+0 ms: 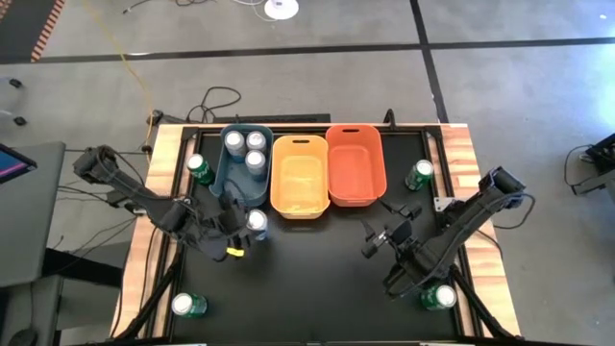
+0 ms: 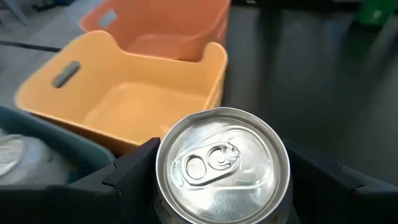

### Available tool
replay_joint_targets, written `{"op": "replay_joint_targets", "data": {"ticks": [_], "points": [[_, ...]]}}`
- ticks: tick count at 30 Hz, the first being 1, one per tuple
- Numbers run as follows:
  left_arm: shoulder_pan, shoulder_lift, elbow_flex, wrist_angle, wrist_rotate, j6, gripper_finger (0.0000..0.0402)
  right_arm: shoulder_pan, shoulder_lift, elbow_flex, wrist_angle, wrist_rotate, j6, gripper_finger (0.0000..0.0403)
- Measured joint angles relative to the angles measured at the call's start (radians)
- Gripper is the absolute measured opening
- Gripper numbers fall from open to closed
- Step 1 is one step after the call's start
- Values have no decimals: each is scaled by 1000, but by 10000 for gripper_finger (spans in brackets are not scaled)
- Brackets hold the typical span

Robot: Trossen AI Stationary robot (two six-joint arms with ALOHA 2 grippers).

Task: Sort soda cans
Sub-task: Put the white soda can into the blue bin

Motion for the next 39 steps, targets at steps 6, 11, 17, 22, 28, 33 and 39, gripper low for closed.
{"op": "replay_joint_targets", "data": {"ticks": [6, 11, 17, 22, 28, 33, 39], "points": [[60, -139, 0, -78, -52, -3, 287, -66, 0, 0, 2, -30, 5, 328], [160, -241, 0, -196, -219, -44, 287, -105, 0, 0, 3, -109, -55, 328], [345, -298, 0, -227, -260, -60, 287, -98, 0, 0, 6, -142, -81, 328], [472, -294, -19, -218, -256, -50, 287, -99, 0, 0, -5, -141, -84, 328], [544, -298, -169, -98, -244, -80, 287, -99, 0, 0, -2, -141, -107, 328], [604, -308, -327, 97, -232, -44, 287, -99, 0, 0, 3, -141, -106, 328], [681, -311, -464, 310, -159, 23, 287, -99, 0, 0, 8, -139, -106, 328]]}}
